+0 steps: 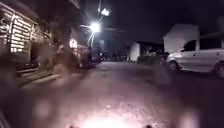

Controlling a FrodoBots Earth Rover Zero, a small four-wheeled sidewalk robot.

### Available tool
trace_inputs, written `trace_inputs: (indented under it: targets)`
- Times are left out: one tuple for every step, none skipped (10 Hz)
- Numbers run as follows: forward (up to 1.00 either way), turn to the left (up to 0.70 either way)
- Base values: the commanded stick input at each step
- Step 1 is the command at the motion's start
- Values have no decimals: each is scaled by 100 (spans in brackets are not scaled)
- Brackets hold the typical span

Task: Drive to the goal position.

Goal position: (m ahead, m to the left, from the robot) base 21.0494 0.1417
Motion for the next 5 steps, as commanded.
trace_inputs:
  targets:
    - [70, 2]
    - [70, 2]
    - [70, 2]
    - [70, 2]
    - [70, 2]
